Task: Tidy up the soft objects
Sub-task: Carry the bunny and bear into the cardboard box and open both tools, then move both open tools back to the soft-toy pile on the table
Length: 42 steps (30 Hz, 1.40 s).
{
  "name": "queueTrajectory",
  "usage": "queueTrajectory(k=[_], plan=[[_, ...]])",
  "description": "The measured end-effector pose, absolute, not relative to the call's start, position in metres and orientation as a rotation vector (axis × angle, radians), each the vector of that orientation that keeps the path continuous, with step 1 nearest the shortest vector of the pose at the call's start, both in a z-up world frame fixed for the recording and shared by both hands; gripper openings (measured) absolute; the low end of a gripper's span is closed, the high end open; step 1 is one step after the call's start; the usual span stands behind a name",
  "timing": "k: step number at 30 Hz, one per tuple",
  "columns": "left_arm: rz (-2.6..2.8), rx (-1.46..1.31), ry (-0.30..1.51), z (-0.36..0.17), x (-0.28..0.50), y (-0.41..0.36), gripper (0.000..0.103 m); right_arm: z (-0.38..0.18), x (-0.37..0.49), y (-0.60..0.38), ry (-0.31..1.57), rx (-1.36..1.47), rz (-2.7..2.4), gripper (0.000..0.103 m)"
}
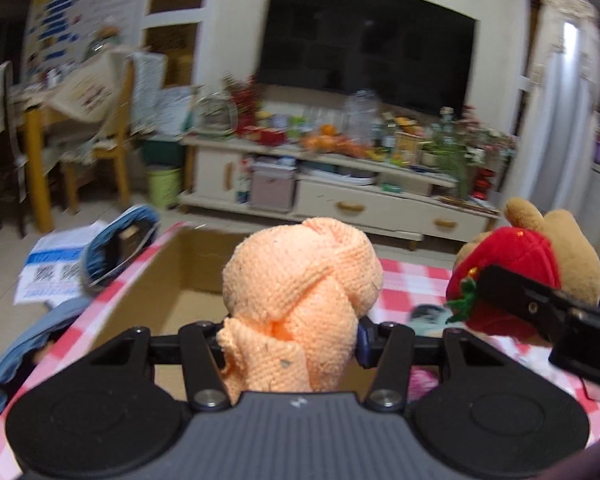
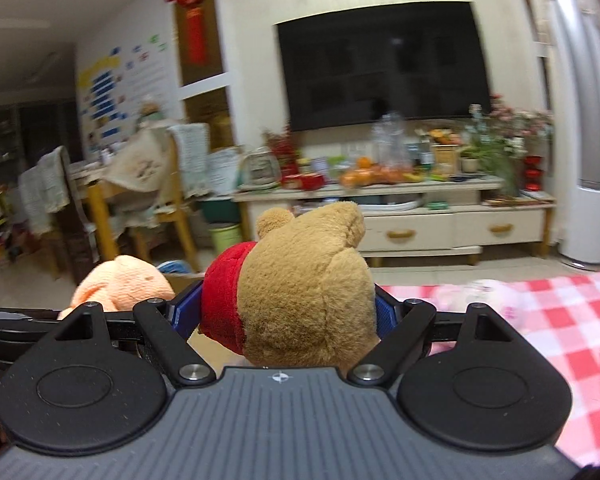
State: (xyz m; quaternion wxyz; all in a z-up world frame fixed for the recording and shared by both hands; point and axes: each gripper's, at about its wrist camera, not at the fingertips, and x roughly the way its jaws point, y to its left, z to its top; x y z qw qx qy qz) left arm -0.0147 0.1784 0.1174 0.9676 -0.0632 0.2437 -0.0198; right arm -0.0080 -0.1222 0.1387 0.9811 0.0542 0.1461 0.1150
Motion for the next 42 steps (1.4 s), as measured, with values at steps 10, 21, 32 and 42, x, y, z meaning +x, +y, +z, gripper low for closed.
queueTrajectory(k=[10, 21, 32, 42], plan=[[0.100, -0.229, 0.550, 0.110, -0.017, 0.221, 0.052, 0.128, 0.022, -0.061, 0.378, 0.077, 0.412, 0.103], [0.151, -0.251, 0.599, 0.103, -0.021, 0.239, 0.060, 0.118, 0.015, -0.052, 0.451, 0.027, 0.509, 0.103], [0.113, -0.196, 0.535, 0.107, -0.027, 0.225, 0.080, 0.121, -0.008, -0.086, 0.407, 0.112, 0.385, 0.103], [0.025, -0.148, 0.413, 0.099, -0.032, 0.195, 0.094, 0.114, -0.035, -0.129, 0.398, 0.189, 0.187, 0.103]])
